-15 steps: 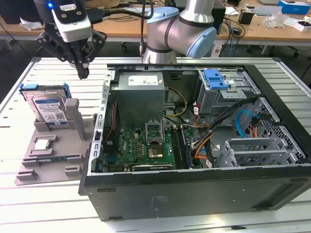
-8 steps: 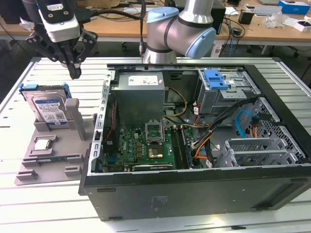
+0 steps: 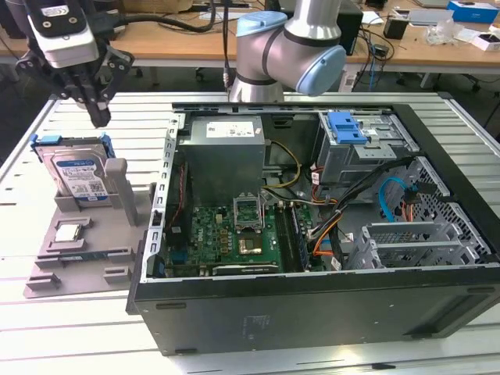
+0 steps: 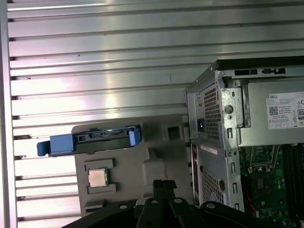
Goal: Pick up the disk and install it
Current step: 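Reach for the disk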
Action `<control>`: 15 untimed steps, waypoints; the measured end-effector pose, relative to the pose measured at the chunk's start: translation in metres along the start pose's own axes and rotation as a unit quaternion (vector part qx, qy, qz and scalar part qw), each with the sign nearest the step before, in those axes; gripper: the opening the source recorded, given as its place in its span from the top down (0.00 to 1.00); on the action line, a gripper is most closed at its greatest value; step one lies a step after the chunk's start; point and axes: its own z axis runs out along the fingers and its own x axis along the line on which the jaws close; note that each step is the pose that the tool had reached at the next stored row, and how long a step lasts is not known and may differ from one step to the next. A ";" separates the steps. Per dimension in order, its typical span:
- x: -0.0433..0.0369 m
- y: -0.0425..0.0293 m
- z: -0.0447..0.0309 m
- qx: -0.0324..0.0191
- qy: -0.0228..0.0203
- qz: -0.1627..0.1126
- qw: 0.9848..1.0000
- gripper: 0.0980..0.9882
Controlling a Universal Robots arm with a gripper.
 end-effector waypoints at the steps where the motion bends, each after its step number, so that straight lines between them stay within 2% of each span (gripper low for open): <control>1: 0.0046 -0.0003 -0.0001 0.000 0.000 0.000 1.000 0.99; 11: 0.0354 0.0003 0.0000 0.000 0.000 0.000 1.000 0.99; 13: 0.0447 -0.0005 -0.0001 0.000 0.000 0.000 1.000 0.99; 15: 0.0574 -0.0014 -0.0003 0.000 0.000 0.000 1.000 0.99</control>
